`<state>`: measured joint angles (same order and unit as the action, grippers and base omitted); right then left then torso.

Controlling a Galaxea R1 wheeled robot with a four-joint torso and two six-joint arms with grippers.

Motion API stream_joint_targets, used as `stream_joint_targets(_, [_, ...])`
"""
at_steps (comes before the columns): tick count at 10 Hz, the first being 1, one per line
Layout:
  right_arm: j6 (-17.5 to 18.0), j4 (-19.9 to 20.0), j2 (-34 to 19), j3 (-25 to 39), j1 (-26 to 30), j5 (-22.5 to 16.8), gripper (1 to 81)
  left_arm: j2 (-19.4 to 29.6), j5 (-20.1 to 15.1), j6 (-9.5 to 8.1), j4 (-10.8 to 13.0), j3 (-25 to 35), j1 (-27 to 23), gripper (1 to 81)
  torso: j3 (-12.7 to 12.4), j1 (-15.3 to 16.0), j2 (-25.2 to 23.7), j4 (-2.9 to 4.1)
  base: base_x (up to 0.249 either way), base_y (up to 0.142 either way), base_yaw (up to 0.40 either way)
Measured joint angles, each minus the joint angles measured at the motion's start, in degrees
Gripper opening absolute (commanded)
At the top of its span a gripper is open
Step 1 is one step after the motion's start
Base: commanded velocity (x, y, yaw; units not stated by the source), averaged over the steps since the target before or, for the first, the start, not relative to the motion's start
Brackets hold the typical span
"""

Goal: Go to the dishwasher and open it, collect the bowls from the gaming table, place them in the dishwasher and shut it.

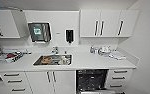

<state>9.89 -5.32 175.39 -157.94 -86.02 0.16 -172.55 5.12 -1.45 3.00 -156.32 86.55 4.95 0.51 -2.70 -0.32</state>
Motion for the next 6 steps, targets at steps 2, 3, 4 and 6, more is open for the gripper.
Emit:
stream_joint_targets(2, [0.0,0.0,0.0,0.0,0.2,0.0,81.1,0.0,0.0,0.00,0.0,0.0,0.0,81.1,0.0,0.0,0.0,0.00,0.000,0.000,0.000])
stream_joint_targets(3, [0.0,0.0,0.0,0.0,0.1,0.0,81.1,0.0,0.0,0.00,0.0,0.0,0.0,81.1,0.0,0.0,0.0,0.00,0.000,0.000,0.000])
stream_joint_targets(4, [0.0,0.0,0.0,0.0,0.1,0.0,81.1,0.0,-0.1,0.02,0.0,0.0,0.0,81.1,0.0,0.0,0.0,0.00,0.000,0.000,0.000])
stream_joint_targets(6, [0.0,0.0,0.0,0.0,0.1,0.0,81.1,0.1,-0.3,0.00,0.0,0.0,0.0,81.1,0.0,0.0,0.0,0.00,0.000,0.000,0.000])
